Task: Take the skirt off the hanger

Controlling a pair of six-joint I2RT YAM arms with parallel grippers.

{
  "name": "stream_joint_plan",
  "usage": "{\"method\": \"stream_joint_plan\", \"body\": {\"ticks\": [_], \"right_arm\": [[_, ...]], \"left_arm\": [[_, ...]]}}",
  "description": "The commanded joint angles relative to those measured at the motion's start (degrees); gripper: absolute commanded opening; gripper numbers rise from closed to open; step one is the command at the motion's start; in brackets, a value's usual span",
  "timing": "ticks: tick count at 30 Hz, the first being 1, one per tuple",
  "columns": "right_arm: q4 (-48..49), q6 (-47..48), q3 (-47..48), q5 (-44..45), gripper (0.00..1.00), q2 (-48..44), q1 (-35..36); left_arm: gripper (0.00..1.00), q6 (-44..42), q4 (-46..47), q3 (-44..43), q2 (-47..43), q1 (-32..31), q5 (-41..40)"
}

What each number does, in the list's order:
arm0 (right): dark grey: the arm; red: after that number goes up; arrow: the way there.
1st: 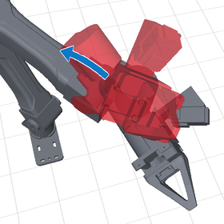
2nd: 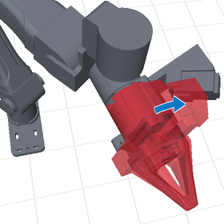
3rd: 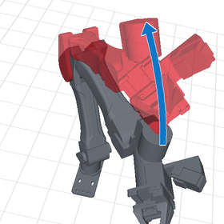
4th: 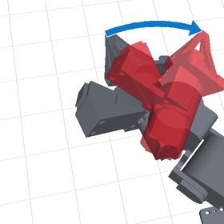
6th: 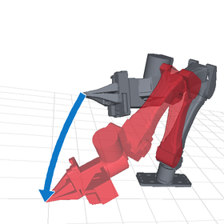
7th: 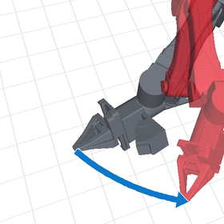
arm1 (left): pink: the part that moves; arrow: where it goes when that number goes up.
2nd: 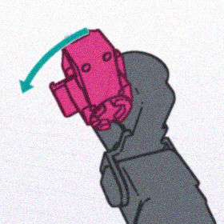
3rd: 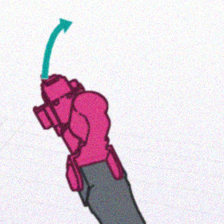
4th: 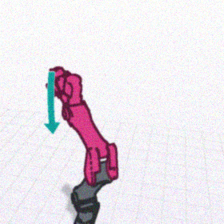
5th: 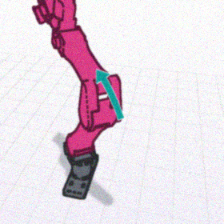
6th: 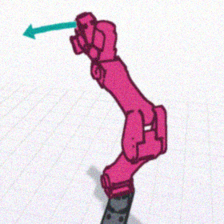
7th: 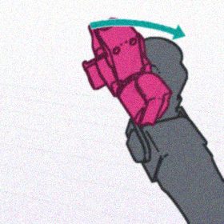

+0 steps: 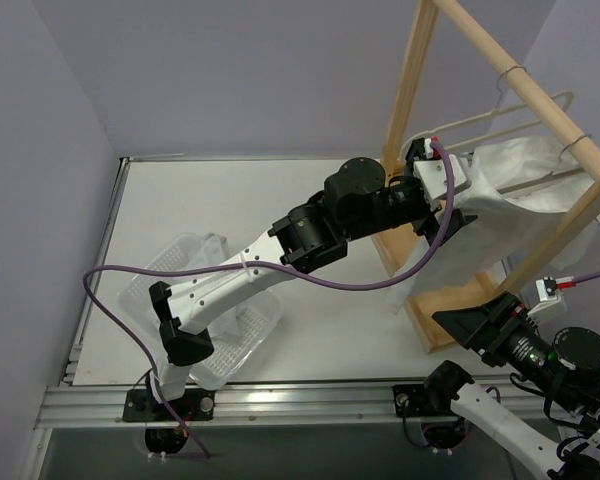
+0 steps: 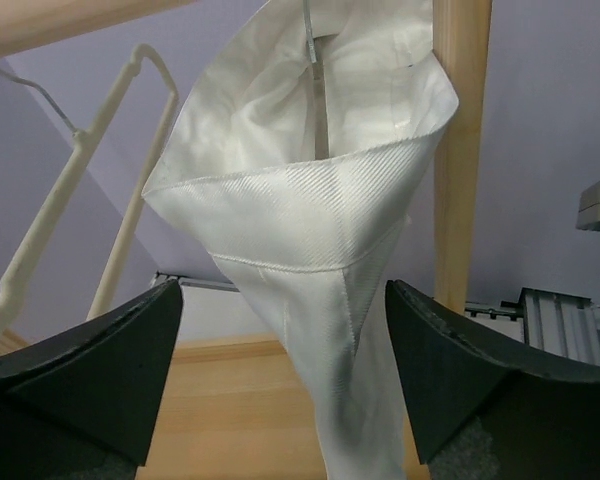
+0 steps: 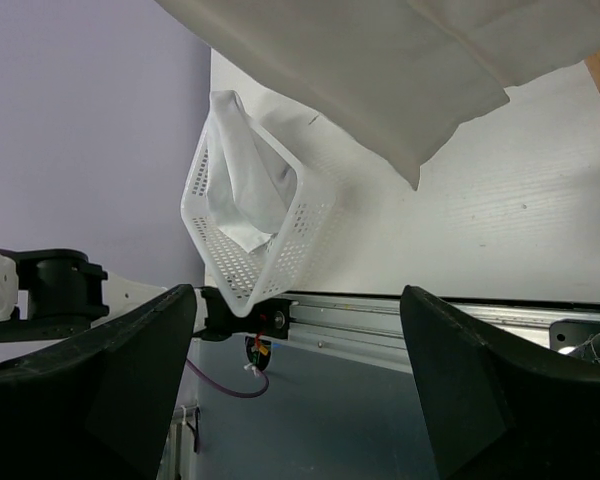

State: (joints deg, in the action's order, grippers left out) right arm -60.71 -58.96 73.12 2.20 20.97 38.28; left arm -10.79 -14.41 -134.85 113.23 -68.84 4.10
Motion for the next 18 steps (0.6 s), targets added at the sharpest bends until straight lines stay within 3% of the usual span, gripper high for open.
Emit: {"method": "stream_joint_plan", "body": {"ticks": [1, 4, 12, 13, 14, 18], "right_arm": [[-0.02, -0.54, 0.7, 1.41, 0.79, 0.04, -0.23], [-0.37, -0.81, 1.41, 1.58, 0.79, -0.14, -0.31], [-2.75, -0.89, 3.17, 2.55, 0.79, -0.76, -0.14], [-2.75, -0.98, 2.99, 2.55, 0.79, -1.1, -0.14], [-2.75, -0.9, 2.82, 2.55, 0.79, -1.2, -0.14], [-2.31, -0.9, 2.29, 2.46, 0.79, -1.63, -0.05]], "left_arm": [[0.83, 2.78, 0.0, -4.54, 3.04, 0.2, 2.93], [0.72, 3.93, -2.01, -8.06, 5.85, 0.11, 3.55], [0.77, 5.16, -2.29, -8.94, 7.79, -0.07, 3.46], [0.72, 5.34, -2.28, -9.29, 8.06, -0.07, 3.63], [0.6, 5.51, -2.2, -9.47, 8.15, -0.15, 3.9], [0.38, 7.44, -1.58, -10.52, 8.5, -0.07, 5.3]]}}
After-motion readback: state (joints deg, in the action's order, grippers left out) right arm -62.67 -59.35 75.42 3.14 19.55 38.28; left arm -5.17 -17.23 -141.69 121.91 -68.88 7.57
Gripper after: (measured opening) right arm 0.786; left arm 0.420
